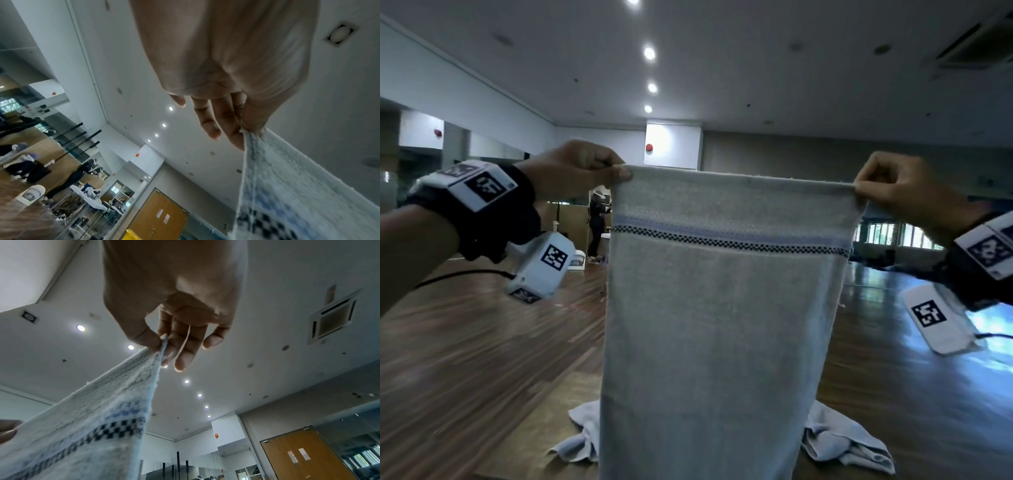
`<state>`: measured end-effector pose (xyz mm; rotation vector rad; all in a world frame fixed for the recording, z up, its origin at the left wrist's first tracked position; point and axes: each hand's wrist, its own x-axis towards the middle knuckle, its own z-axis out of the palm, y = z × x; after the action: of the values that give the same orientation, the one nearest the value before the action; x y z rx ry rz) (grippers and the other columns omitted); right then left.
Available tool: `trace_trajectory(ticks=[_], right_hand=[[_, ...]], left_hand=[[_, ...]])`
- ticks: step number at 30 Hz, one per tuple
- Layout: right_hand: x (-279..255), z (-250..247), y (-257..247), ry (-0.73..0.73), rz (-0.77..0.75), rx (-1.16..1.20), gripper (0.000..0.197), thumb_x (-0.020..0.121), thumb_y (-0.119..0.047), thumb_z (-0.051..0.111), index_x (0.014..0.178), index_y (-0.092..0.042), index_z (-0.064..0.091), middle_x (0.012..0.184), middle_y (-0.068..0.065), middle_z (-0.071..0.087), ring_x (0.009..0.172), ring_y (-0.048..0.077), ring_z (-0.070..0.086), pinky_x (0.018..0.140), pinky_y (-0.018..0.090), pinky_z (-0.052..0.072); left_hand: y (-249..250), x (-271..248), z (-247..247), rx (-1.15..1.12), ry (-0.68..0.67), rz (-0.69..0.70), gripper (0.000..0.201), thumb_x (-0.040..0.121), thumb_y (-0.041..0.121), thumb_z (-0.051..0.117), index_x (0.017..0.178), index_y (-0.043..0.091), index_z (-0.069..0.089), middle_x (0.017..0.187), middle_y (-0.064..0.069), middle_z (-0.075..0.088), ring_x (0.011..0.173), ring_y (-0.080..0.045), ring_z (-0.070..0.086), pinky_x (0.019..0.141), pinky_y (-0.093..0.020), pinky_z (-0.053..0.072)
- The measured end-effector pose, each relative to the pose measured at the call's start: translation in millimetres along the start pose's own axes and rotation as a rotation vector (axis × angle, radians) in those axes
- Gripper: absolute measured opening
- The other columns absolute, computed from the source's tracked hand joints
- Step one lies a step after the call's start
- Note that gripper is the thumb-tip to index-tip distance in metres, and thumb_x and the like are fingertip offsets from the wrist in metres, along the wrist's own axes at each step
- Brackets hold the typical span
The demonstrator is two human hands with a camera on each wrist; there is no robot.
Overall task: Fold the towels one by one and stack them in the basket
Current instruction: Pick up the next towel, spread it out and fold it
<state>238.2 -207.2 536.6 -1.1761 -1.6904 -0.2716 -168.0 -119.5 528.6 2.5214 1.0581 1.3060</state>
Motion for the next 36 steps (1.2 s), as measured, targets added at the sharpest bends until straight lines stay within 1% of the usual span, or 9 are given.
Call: trace_trajectory(ticks=[4, 7, 11, 14, 19, 22, 29, 33, 36], right_hand=[[22.1, 18.1, 3.1, -0.014, -0.019, 0.01, 0.02, 0.082, 0.001, 0.059, 0.078, -0.018, 0.062, 0.077, 0.005, 0.063, 0.063, 0.004, 0.057, 0.059, 0.016, 0.047], [26.5, 54.2, 31.6, -0.099, 0.019, -0.073, 0.015, 0.083, -0.002, 0.061, 0.081, -0.017, 0.064, 0.08, 0.007, 0.065, 0.07, 0.016, 0.059, 0.064, 0.024, 0.049], [-5.5, 124.5, 94.4, -0.363, 0.123, -0.184, 0.017, 0.084, -0.004, 0.061, 0.076, -0.019, 0.061, 0.08, 0.007, 0.065, 0.075, 0.024, 0.061, 0.063, 0.029, 0.048], [-31.2, 161.9, 127.6, -0.451, 0.166, -0.257, 0.018, 0.083, -0.006, 0.061, 0.074, -0.021, 0.06, 0.075, 0.003, 0.064, 0.07, 0.021, 0.059, 0.059, 0.029, 0.044], [-1.8, 157.5, 121.7, -0.084, 0.077, -0.196, 0.012, 0.085, -0.001, 0.056, 0.086, -0.011, 0.062, 0.078, 0.006, 0.06, 0.066, 0.017, 0.052, 0.055, 0.018, 0.037], [17.7, 140.0, 110.1, 0.083, 0.077, -0.086, 0.013, 0.085, -0.006, 0.055, 0.087, -0.016, 0.062, 0.078, 0.007, 0.061, 0.066, 0.015, 0.057, 0.059, 0.026, 0.05], [22.3, 118.2, 99.0, 0.094, 0.061, -0.065, 0.012, 0.086, -0.008, 0.054, 0.089, -0.015, 0.064, 0.077, 0.005, 0.059, 0.056, -0.006, 0.052, 0.047, 0.002, 0.037], [11.0, 120.3, 102.6, 0.065, 0.076, -0.03, 0.012, 0.086, -0.008, 0.055, 0.09, -0.015, 0.064, 0.082, 0.006, 0.062, 0.066, 0.002, 0.055, 0.054, 0.008, 0.043], [2.6, 127.2, 108.6, 0.05, 0.113, -0.005, 0.012, 0.084, -0.008, 0.056, 0.087, -0.017, 0.065, 0.087, 0.011, 0.065, 0.08, 0.023, 0.059, 0.069, 0.031, 0.05]], left_hand=[[-11.3, 19.5, -4.0, 0.099, 0.067, -0.005, 0.016, 0.084, 0.036, 0.058, 0.082, 0.021, 0.062, 0.084, -0.008, 0.064, 0.066, -0.009, 0.057, 0.059, -0.025, 0.047], [-45.0, 27.7, 14.6, 0.185, -0.054, -0.073, 0.017, 0.081, 0.036, 0.058, 0.081, 0.018, 0.06, 0.085, -0.011, 0.062, 0.078, -0.024, 0.06, 0.073, -0.04, 0.053], [-120.9, 10.3, 84.7, 0.26, -0.26, -0.099, 0.019, 0.088, 0.032, 0.055, 0.072, 0.022, 0.056, 0.071, 0.003, 0.057, 0.061, -0.002, 0.052, 0.055, -0.015, 0.043], [-168.0, -6.6, 125.2, 0.28, -0.288, -0.098, 0.022, 0.09, 0.029, 0.056, 0.068, 0.028, 0.051, 0.067, 0.006, 0.054, 0.059, -0.006, 0.049, 0.06, -0.028, 0.041], [-152.1, 20.4, 119.5, 0.109, 0.024, -0.04, 0.011, 0.091, 0.021, 0.056, 0.081, 0.017, 0.059, 0.074, 0.002, 0.057, 0.063, -0.011, 0.052, 0.056, -0.027, 0.043], [-130.7, 36.9, 105.8, -0.131, 0.147, -0.109, 0.017, 0.092, 0.027, 0.054, 0.096, 0.011, 0.061, 0.085, -0.003, 0.06, 0.07, -0.012, 0.055, 0.057, -0.024, 0.051], [-113.7, 38.0, 103.8, -0.251, 0.233, -0.132, 0.01, 0.09, 0.029, 0.058, 0.081, 0.025, 0.061, 0.082, 0.004, 0.059, 0.076, -0.009, 0.054, 0.067, -0.022, 0.048], [-113.1, 24.4, 111.5, -0.26, 0.199, -0.164, 0.01, 0.091, 0.025, 0.057, 0.087, 0.018, 0.062, 0.085, 0.001, 0.062, 0.07, -0.002, 0.058, 0.062, -0.016, 0.05], [-117.8, 14.3, 117.2, -0.225, 0.121, -0.175, 0.013, 0.091, 0.024, 0.056, 0.092, 0.013, 0.063, 0.093, -0.015, 0.061, 0.081, -0.023, 0.055, 0.074, -0.034, 0.048]])
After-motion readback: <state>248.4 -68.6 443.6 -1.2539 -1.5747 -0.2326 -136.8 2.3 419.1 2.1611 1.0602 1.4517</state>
